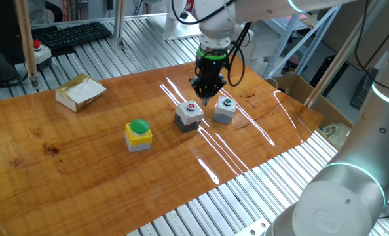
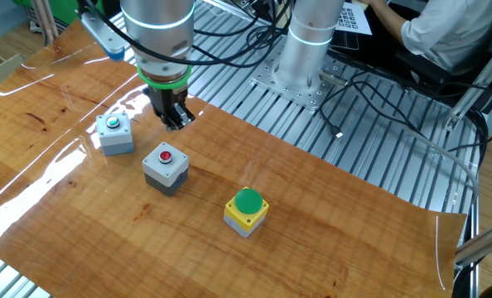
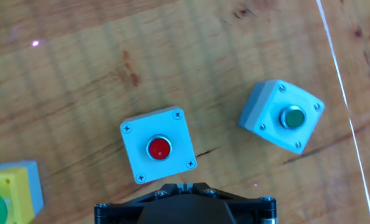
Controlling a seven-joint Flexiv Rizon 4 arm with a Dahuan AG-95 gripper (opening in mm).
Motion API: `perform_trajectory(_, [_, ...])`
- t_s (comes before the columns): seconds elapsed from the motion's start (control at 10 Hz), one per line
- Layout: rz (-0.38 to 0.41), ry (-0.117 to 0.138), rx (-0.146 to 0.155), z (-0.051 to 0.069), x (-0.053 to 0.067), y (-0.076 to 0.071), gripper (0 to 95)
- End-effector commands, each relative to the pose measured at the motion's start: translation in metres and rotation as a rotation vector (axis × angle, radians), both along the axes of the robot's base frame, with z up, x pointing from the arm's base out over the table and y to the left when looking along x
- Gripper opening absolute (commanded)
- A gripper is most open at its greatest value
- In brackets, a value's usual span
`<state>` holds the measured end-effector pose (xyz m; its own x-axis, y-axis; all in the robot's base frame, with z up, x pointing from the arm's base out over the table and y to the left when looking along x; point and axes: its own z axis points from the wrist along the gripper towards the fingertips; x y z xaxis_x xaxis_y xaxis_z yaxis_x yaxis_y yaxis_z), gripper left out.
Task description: Press three buttons from left to right in sequence
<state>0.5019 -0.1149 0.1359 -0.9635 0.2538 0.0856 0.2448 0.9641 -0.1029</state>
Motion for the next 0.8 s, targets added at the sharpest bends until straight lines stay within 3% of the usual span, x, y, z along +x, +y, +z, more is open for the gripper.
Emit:
perform_trajectory(0.1, [0.134,0.015,0.028,-0.001,0.002,-0.008,0.0])
perform_trajectory(0.4, [0.198,0.019,0.022,-0.005,0.009,-0.043,0.0])
perform_trajectory(0.8, [0.234,0.011,0.015,-0.013,0.017,-0.075,0.0])
